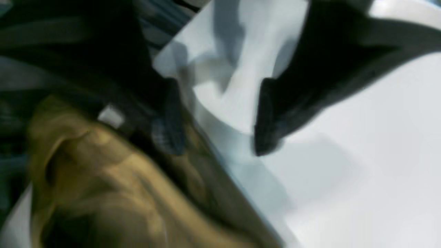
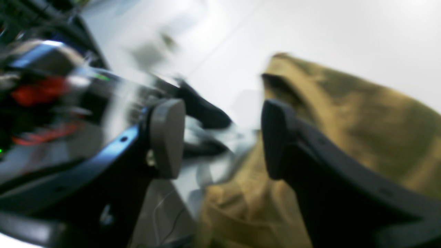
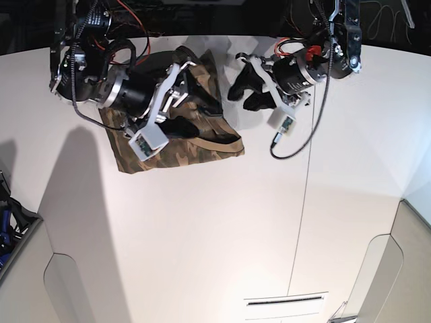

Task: Fold the T-shirt properly
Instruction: 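Press the folded bundle flat with both grippers and regrasp its edges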

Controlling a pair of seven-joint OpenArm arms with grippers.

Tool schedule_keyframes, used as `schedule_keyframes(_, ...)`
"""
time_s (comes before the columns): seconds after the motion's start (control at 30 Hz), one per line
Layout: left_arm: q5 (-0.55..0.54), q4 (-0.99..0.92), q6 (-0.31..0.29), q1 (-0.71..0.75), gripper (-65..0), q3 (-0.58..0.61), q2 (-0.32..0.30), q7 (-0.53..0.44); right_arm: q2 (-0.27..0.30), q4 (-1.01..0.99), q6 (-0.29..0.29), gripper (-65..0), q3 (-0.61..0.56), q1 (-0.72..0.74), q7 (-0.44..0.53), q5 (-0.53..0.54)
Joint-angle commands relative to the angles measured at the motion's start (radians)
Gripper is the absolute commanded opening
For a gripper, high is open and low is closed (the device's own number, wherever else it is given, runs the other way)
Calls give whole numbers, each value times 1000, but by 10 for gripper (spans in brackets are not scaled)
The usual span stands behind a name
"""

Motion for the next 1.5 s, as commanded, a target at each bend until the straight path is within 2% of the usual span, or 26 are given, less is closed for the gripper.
schedule_keyframes(0.0, -19, 46, -4, -4, -472, -12, -3, -3, -2, 18, 4, -301, 30, 10, 32, 22)
schedule_keyframes(0.03, -19, 75, -5, -4, -525, -21, -3, 11, -2, 18, 4, -314, 62, 10, 42, 22)
schedule_keyframes(0.1, -33, 125, -6, -1, -580, -23, -3, 34, -2, 18, 4, -396, 129, 10, 67, 22)
schedule_keyframes(0.23, -116, 190, -39, 33, -590, 8, -2, 29, -2, 18, 3, -639, 269, 10, 135, 18)
schedule_keyframes(0.27, -127, 194, -38, 39, -590, 28, -2, 29, -2, 18, 3, -650, 301, 11, 150, 18)
schedule_keyframes(0.37, -111, 195, -38, 43, -590, 111, -2, 29, 2, 18, 4, -650, 383, 37, 156, -8)
schedule_keyframes(0.5, -10, 195, -36, 42, -590, 240, 3, -30, 20, 14, 3, -650, 435, 75, 156, -34)
schedule_keyframes(0.63, 158, 193, 40, 40, -590, 351, 3, -105, 26, 14, 3, -650, 436, 79, 156, -34)
schedule_keyframes(0.73, 240, 181, 79, 34, -590, 395, 6, -126, 26, 13, 3, -650, 436, 79, 156, -34)
schedule_keyframes(1.1, 263, -29, 83, -3, -590, 396, -7, -121, 26, -42, 3, -650, 436, 80, 158, -53)
schedule_keyframes(1.27, 266, 2, 82, -5, -590, 378, -25, -102, 37, -137, 4, -650, 436, 80, 161, -53)
schedule_keyframes(1.47, 268, 38, 84, -5, -590, 313, -26, -68, 78, -225, 3, -650, 437, 80, 161, -53)
